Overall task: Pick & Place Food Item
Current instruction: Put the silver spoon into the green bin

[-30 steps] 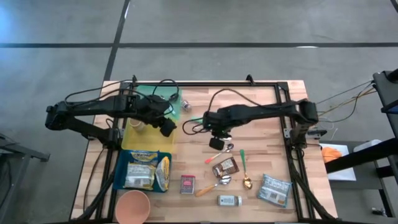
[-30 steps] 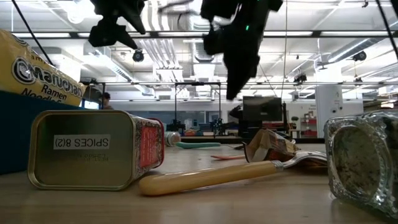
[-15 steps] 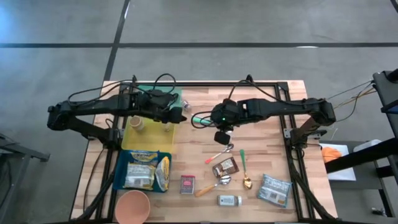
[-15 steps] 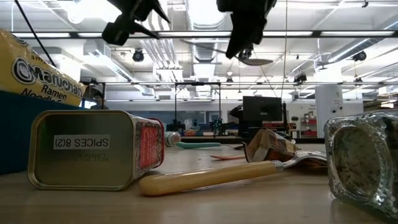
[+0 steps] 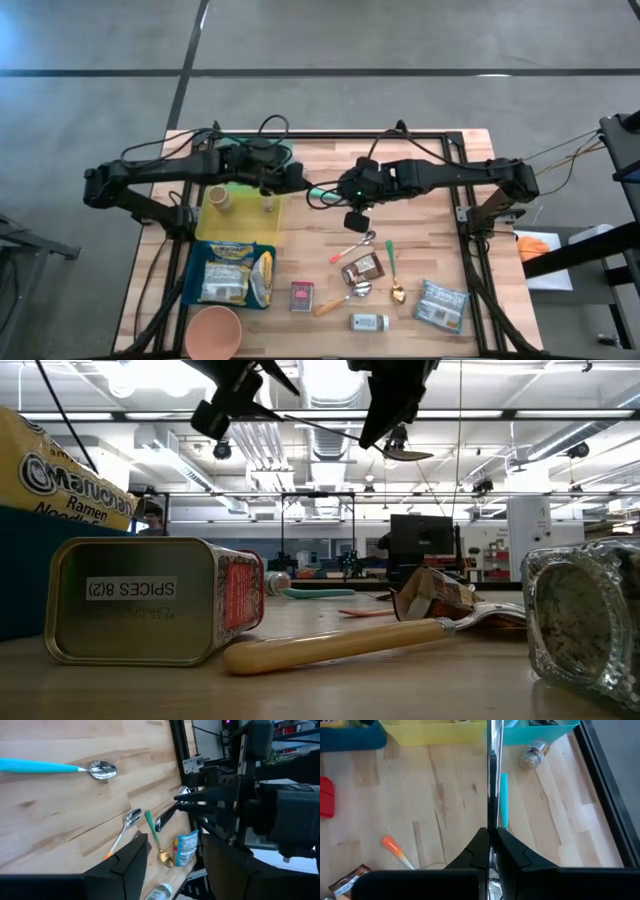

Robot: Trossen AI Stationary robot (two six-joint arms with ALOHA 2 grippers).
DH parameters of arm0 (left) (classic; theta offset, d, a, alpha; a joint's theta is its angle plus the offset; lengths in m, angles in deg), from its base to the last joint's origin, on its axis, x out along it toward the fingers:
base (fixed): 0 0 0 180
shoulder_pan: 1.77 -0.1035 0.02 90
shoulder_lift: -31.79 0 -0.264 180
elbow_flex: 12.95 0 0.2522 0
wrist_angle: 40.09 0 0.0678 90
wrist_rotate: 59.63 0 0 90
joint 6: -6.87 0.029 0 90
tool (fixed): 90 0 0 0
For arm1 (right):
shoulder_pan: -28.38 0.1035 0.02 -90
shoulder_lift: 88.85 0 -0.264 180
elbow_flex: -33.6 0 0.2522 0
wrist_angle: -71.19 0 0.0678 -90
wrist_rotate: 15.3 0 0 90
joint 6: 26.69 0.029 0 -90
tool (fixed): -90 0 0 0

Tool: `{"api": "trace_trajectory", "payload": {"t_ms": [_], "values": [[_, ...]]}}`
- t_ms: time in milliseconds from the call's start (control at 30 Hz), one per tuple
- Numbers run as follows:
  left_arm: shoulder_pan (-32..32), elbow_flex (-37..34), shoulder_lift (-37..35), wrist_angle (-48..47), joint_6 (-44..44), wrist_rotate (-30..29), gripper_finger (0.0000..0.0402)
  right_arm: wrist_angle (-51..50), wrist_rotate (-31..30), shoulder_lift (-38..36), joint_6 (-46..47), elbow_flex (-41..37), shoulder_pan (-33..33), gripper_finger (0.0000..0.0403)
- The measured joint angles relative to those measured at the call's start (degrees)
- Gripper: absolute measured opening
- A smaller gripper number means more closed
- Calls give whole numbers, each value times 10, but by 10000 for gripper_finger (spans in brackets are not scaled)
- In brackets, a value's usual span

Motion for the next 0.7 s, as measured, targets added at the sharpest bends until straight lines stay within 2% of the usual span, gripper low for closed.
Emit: {"api": "trace_trajectory", "payload": {"t_ms": [700], "values": [[-10,1,27,46,3,42,191,22,-12,0,-17,1,13,9]]}}
